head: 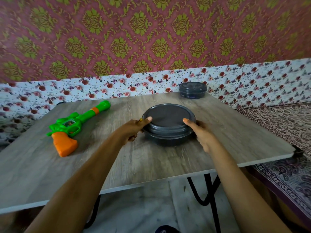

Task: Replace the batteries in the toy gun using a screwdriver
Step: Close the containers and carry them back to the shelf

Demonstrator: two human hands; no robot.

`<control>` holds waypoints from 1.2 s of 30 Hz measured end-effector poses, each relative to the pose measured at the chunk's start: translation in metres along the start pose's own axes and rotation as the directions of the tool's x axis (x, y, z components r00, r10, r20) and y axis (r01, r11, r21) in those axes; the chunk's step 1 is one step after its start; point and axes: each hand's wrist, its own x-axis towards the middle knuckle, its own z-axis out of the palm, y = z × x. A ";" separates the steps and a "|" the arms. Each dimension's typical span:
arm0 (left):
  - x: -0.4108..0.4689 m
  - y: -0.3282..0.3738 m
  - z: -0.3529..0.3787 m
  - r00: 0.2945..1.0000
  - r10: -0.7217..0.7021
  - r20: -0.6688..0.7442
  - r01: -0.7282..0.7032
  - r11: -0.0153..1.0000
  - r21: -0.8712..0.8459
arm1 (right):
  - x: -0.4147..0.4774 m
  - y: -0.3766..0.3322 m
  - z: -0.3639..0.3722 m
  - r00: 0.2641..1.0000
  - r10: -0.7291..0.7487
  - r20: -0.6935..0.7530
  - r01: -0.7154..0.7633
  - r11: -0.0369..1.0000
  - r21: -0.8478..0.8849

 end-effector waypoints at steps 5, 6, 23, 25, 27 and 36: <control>0.004 0.001 -0.002 1.000 -0.004 0.009 0.004 0.999 -0.036 | -0.003 0.001 0.002 0.994 -0.093 -0.063 0.092 0.996 -0.023; 0.004 0.002 -0.002 1.000 -0.007 0.008 0.007 0.999 -0.046 | -0.003 0.001 0.002 0.993 -0.097 -0.070 0.095 0.995 -0.034; 0.000 0.003 0.003 0.988 -0.143 0.052 0.151 0.965 -0.216 | 0.000 -0.004 0.002 0.999 0.010 -0.049 -0.015 0.995 -0.098; 0.002 0.007 0.007 0.989 -0.137 0.059 0.148 0.937 -0.318 | 0.003 -0.003 0.002 0.999 0.020 -0.048 -0.024 0.994 -0.104; 0.007 0.011 0.011 0.988 -0.149 0.042 0.154 0.910 -0.386 | 0.006 -0.001 0.003 0.999 0.024 -0.048 -0.029 0.993 -0.112; 0.035 0.023 0.002 0.989 -0.148 0.008 0.129 0.831 -0.542 | 0.036 -0.001 0.024 0.998 -0.012 -0.069 0.006 0.995 -0.096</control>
